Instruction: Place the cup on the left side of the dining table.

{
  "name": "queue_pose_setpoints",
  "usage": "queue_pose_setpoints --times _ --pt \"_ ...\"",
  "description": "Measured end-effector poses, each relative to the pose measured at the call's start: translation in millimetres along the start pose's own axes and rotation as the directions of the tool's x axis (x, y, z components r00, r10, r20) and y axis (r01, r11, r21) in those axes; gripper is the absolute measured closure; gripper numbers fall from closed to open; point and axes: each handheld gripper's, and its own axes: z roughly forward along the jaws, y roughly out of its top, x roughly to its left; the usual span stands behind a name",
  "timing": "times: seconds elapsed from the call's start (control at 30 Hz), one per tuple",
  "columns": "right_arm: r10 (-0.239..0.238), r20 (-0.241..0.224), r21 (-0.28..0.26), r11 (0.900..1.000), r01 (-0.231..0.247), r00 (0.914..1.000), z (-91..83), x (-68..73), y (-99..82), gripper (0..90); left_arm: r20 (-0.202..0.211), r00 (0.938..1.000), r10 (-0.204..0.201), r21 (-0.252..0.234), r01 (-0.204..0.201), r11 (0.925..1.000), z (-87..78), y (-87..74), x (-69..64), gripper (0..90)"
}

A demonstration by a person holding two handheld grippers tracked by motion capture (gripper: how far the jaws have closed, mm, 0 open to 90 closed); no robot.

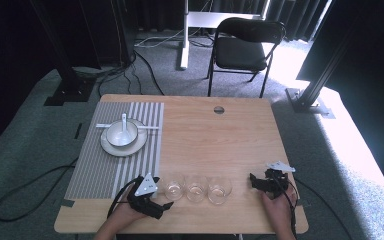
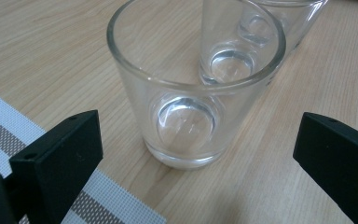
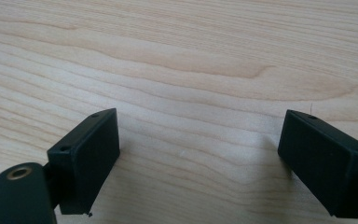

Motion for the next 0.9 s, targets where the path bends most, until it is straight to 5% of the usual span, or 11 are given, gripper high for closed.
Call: queue_pose_setpoints --times 0.9 --pt "0.006 0.009 -0.001 1.0 -0.006 0.9999 0.8 1.0 0.6 12.3 0.022 0.9985 0.051 -0.014 -0.05 0.9986 30.8 14.8 1.5 5.5"
